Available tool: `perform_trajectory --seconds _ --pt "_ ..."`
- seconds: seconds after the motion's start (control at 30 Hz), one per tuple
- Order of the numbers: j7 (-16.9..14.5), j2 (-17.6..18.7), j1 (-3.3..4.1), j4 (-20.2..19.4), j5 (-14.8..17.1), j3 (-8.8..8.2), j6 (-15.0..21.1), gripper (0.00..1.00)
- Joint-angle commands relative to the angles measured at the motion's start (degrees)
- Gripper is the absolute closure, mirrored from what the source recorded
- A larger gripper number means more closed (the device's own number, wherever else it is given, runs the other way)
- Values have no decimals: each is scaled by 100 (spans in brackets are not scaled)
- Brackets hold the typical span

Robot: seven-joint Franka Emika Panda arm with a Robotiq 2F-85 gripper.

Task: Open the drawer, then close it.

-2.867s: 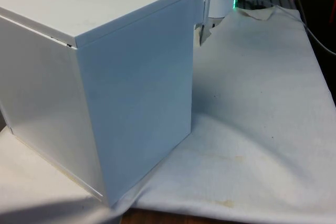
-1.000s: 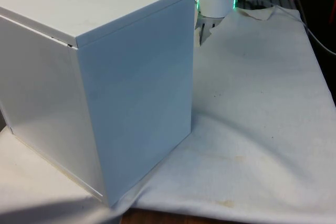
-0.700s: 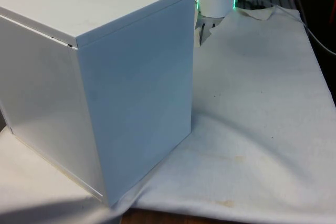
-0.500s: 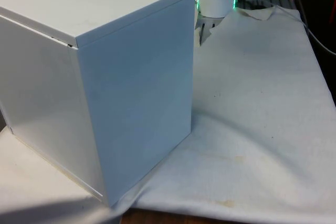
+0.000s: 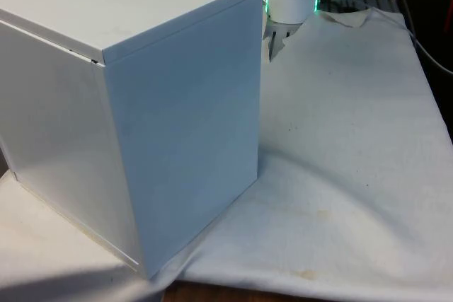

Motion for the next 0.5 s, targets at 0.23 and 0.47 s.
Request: perform_trajectory --seconds 0.23,0.47 --pt "11 -401 6 -264 -29 195 -292 100" --pt "23 -504 6 -327 -23 269 -350 91"
